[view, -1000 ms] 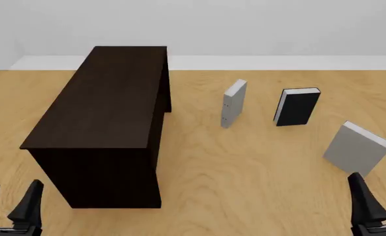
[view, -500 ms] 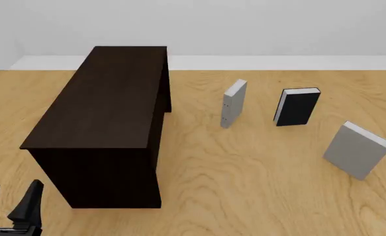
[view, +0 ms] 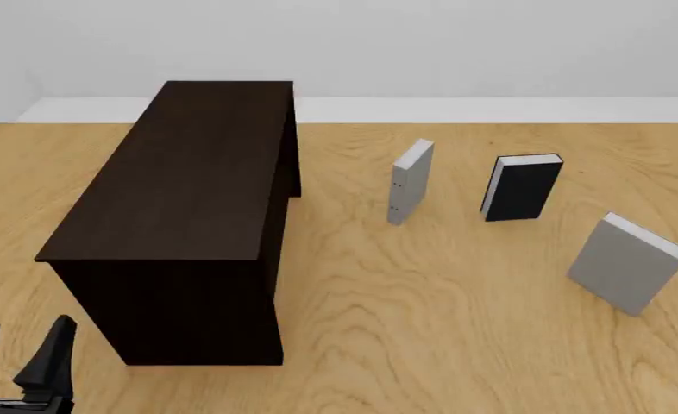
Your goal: Pick up the book on the right and place it under the cabinet shelf.
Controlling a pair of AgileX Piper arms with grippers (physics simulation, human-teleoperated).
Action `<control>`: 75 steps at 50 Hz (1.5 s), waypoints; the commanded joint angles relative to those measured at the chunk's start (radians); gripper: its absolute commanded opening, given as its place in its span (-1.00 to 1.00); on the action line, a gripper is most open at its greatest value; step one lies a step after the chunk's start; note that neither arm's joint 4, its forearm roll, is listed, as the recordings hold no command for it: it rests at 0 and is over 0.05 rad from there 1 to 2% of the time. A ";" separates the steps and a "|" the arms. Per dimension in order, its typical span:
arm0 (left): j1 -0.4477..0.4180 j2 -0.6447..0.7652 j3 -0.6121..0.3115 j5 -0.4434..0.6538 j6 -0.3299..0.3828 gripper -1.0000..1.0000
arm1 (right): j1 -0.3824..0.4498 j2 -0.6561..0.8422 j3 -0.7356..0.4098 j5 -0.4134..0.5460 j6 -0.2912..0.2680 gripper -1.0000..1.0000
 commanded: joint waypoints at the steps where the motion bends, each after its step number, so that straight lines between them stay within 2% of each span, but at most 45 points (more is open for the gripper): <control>1: 0.000 0.000 0.000 0.000 0.000 1.00 | -0.020 0.163 -0.163 0.145 -0.094 1.00; 5: 0.000 0.000 0.000 0.000 0.000 1.00 | -0.044 0.195 -0.199 0.180 -0.118 1.00; 8: 0.000 0.000 0.000 0.000 0.000 1.00 | -0.049 0.214 -0.245 0.218 -0.113 1.00; 24: 0.000 0.000 0.000 0.000 0.000 1.00 | -0.093 0.370 -0.632 0.528 -0.091 1.00; 26: 0.000 0.000 0.000 0.000 0.000 1.00 | -0.112 0.379 -0.653 0.540 -0.109 1.00; 30: 0.000 0.000 0.000 0.000 0.000 1.00 | -0.129 0.428 -0.746 0.609 -0.107 1.00; 32: 0.000 0.000 0.000 0.000 0.000 1.00 | -0.147 0.444 -0.755 0.617 -0.125 1.00; 35: 0.000 0.000 0.000 0.000 0.000 1.00 | -0.141 0.474 -0.788 0.662 -0.113 1.00; 42: 0.000 0.000 0.000 0.000 0.000 1.00 | -0.148 0.516 -0.793 0.706 -0.129 1.00; 50: 0.000 0.000 0.000 0.000 0.000 1.00 | -0.150 0.521 -0.732 0.705 -0.142 1.00; 59: 0.000 0.000 0.000 0.000 0.000 1.00 | -0.200 0.521 -0.623 0.665 -0.183 1.00; 66: 0.000 0.000 0.000 0.000 0.000 1.00 | -0.203 0.521 -0.632 0.684 -0.176 1.00; 75: 0.000 0.000 0.000 0.000 0.000 1.00 | -0.200 0.530 -0.579 0.681 -0.178 1.00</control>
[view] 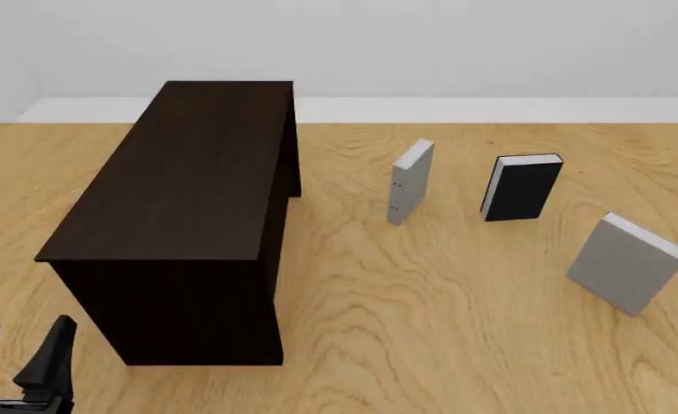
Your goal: Pick up the book on the right and place it under the cabinet shelf.
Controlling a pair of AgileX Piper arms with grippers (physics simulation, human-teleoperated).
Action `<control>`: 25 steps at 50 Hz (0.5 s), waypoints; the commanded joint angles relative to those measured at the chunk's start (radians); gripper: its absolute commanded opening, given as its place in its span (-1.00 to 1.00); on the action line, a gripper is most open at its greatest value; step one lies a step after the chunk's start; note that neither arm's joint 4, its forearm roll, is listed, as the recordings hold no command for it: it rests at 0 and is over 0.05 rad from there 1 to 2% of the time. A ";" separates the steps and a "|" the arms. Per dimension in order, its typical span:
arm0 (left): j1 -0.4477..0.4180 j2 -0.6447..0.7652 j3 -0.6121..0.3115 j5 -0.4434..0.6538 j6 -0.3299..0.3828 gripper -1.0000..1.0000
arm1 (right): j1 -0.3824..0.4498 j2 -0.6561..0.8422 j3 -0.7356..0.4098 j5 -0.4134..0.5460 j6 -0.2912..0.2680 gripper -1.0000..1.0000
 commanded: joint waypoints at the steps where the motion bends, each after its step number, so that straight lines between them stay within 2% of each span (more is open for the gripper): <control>1: 0.000 0.000 0.000 0.000 0.000 1.00 | -0.006 0.015 0.059 -0.006 -0.002 1.00; 11: 0.000 0.000 0.000 0.000 0.000 1.00 | 0.011 0.047 0.090 -0.043 0.016 1.00; 17: 0.000 0.000 0.000 0.000 0.000 1.00 | -0.018 0.077 0.137 -0.070 -0.001 1.00; 25: 0.000 0.000 0.000 0.000 0.000 1.00 | -0.029 0.099 0.176 -0.107 0.024 1.00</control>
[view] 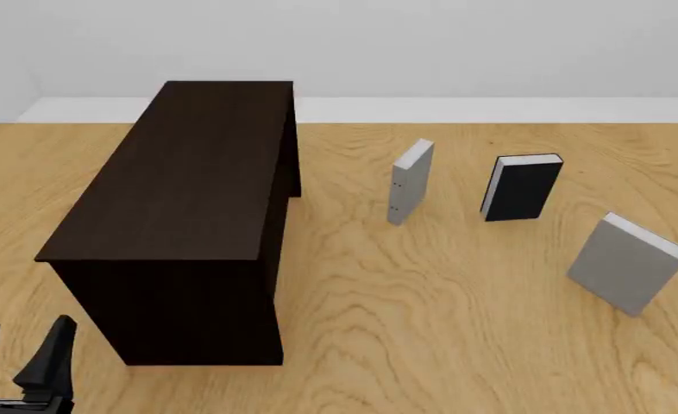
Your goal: Pick up the book on the right and place it under the cabinet shelf.
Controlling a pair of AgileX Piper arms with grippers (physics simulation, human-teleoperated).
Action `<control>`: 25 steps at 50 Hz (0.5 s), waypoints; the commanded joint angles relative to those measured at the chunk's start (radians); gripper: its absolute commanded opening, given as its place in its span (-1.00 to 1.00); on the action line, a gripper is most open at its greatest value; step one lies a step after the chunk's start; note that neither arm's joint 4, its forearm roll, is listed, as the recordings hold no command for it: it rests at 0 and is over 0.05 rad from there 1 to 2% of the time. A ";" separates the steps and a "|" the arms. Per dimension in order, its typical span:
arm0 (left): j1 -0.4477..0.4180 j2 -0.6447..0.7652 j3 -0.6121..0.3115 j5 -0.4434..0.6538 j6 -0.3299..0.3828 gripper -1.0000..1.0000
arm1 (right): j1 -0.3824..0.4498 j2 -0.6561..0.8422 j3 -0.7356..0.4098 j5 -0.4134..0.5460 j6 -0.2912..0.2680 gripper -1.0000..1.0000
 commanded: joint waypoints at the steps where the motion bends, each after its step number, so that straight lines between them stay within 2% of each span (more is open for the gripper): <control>1: 0.000 0.000 0.000 0.000 0.000 1.00 | -0.019 0.036 0.060 -0.050 0.015 1.00; 12: 0.000 0.000 0.000 0.000 0.000 1.00 | -0.029 0.089 0.099 -0.110 0.017 1.00; 25: 0.000 0.000 0.000 0.000 0.000 1.00 | -0.039 0.144 0.116 -0.137 0.010 1.00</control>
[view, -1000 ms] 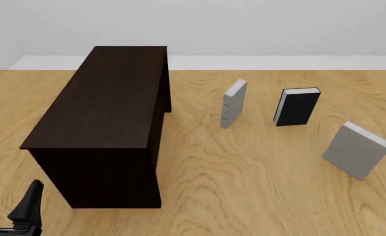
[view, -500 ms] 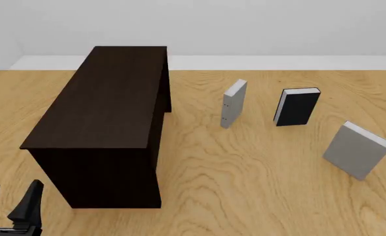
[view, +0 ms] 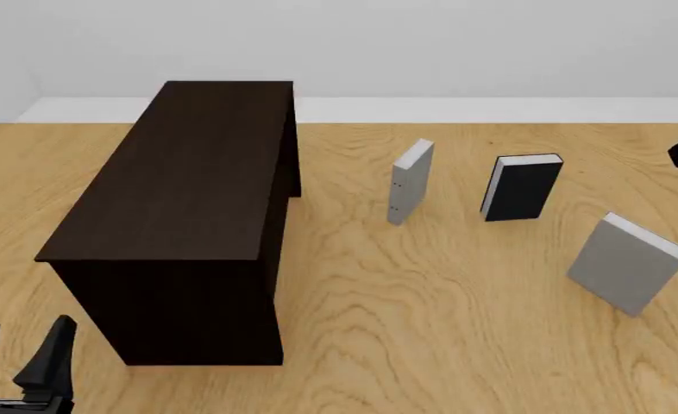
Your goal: Pick up the book on the right and place it under the cabinet shelf.
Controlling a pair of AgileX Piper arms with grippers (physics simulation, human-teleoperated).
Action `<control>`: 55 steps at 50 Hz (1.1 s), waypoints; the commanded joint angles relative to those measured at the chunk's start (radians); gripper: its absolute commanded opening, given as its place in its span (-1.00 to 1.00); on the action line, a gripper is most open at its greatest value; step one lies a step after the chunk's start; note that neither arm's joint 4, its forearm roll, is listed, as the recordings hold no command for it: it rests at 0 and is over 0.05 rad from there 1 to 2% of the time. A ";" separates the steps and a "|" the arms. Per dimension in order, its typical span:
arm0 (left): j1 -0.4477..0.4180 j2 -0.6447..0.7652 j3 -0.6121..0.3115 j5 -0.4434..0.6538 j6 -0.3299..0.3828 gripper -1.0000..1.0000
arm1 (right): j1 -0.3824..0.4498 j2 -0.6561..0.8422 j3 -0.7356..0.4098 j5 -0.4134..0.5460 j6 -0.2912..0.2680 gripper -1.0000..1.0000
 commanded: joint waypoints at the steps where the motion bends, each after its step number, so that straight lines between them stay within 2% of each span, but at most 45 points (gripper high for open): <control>1: 0.000 0.000 0.000 0.000 0.000 1.00 | -0.017 0.050 0.026 -0.035 -0.007 1.00; 9: 0.000 0.000 0.000 0.000 0.000 1.00 | -0.022 0.090 0.035 -0.071 0.004 1.00; 36: 0.000 0.000 0.000 0.000 0.000 1.00 | -0.033 0.191 0.081 -0.163 -0.033 1.00; 46: 0.000 0.000 0.000 0.000 0.000 1.00 | -0.045 0.214 0.129 -0.183 -0.070 1.00; 48: 0.000 0.000 0.000 0.000 0.000 1.00 | -0.073 0.223 0.144 -0.199 -0.105 1.00; 55: 0.000 0.000 0.000 0.000 0.000 1.00 | -0.086 0.241 0.144 -0.210 -0.120 1.00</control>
